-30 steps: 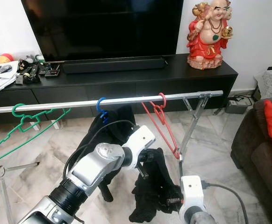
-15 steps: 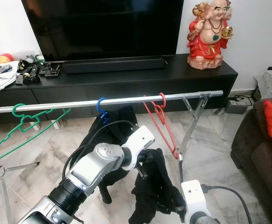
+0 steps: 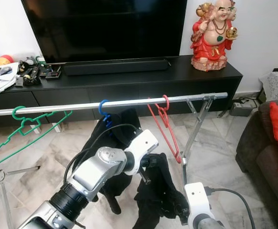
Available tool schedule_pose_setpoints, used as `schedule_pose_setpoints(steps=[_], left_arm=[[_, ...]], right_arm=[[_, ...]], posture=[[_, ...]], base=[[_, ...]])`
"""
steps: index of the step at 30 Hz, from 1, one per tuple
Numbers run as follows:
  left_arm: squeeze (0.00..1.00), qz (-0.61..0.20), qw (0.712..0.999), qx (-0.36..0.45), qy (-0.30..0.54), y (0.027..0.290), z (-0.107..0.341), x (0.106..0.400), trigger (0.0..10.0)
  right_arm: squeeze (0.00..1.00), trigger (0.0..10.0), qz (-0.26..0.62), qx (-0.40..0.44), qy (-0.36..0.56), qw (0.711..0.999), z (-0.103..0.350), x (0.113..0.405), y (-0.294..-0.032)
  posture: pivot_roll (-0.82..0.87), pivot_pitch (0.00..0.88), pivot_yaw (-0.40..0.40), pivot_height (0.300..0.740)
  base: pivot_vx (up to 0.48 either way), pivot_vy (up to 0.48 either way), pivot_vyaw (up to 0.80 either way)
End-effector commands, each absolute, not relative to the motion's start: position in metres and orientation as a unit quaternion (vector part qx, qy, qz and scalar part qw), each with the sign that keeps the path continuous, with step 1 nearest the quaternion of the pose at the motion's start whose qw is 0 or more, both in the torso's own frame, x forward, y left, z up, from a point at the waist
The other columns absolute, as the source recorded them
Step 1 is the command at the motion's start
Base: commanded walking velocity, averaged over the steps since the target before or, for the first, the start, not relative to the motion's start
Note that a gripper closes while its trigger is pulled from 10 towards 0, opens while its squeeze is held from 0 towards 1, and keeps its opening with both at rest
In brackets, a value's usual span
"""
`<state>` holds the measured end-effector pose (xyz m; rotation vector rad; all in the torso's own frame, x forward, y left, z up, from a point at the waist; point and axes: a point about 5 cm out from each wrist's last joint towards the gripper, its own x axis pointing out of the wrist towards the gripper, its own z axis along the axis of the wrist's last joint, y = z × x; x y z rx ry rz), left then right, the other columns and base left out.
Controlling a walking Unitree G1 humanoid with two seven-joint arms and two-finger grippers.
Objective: Hang hanger
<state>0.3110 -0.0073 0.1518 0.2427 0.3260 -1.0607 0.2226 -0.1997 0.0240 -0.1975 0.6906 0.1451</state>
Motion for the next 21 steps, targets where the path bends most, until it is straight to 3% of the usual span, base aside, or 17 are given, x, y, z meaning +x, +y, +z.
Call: schedule_pose_setpoints(steps=[1, 12, 21], left_arm=[[0.00, -0.510, 0.841, 0.122, 0.132, -0.010, 0.159, 0.309, 0.0], [0.00, -0.516, 0.837, 0.125, 0.130, -0.010, 0.160, 0.308, 0.0], [0.00, -0.516, 0.837, 0.126, 0.132, -0.008, 0.159, 0.308, 0.0]], right_arm=[[0.00, 10.0, 0.075, -0.104, 0.332, 0.934, 0.023, 0.224, -0.199], [0.00, 10.0, 0.101, -0.127, 0.260, 0.952, 0.025, 0.246, -0.200], [0.00, 10.0, 0.156, -0.119, 0.271, 0.942, 0.009, 0.242, -0.185]], posture=[[0.01, 0.041, 0.050, 0.740], [0.01, 0.040, 0.054, 0.740], [0.02, 0.046, 0.056, 0.740]], base=[[0.000, 0.000, 0.00], [0.000, 0.000, 0.00], [0.000, 0.000, 0.00]])
